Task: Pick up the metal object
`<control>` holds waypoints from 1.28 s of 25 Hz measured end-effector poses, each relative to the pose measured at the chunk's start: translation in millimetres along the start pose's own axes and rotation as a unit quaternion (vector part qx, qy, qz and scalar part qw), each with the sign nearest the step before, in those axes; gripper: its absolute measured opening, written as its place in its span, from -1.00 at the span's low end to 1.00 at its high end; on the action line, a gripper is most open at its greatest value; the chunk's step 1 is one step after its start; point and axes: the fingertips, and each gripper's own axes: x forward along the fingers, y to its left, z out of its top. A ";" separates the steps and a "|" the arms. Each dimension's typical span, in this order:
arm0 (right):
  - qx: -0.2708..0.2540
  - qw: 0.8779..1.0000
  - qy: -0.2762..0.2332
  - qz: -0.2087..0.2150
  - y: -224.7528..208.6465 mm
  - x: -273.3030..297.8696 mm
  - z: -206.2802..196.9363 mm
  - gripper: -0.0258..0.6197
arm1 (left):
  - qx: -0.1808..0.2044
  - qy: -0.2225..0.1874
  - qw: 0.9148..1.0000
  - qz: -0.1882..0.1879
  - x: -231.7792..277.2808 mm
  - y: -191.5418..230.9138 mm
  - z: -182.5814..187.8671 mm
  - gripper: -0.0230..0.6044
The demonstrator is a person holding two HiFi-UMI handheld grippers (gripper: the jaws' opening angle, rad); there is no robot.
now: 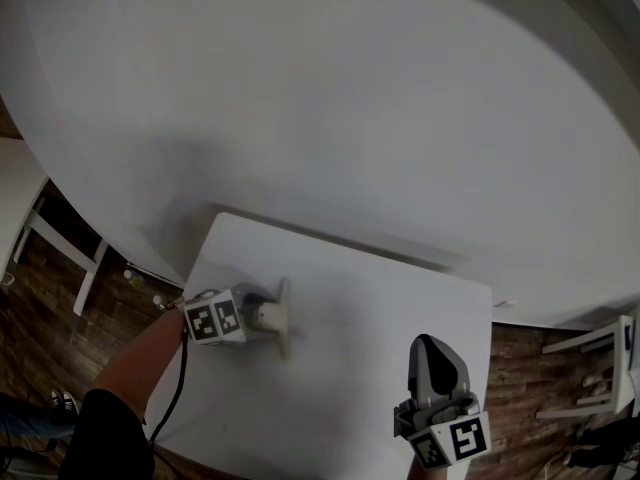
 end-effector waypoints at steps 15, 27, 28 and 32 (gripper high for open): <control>0.006 1.000 -0.015 0.012 3.3 -6.5 14.0 -0.89 | -0.070 -0.056 0.993 0.081 -31.0 -1.5 31.4 -0.02; 0.013 0.996 -0.063 0.061 28.9 2.7 56.3 -0.89 | -0.186 -0.216 0.927 0.244 -162.7 -6.8 180.8 -0.02; 0.016 0.995 -0.070 0.067 31.8 2.4 61.1 -0.89 | -0.184 -0.225 0.921 0.259 -173.0 -9.5 191.8 -0.02; 0.014 0.994 -0.081 0.076 37.5 -0.1 71.7 -0.89 | -0.161 -0.220 0.908 0.318 -198.1 -20.5 218.3 -0.02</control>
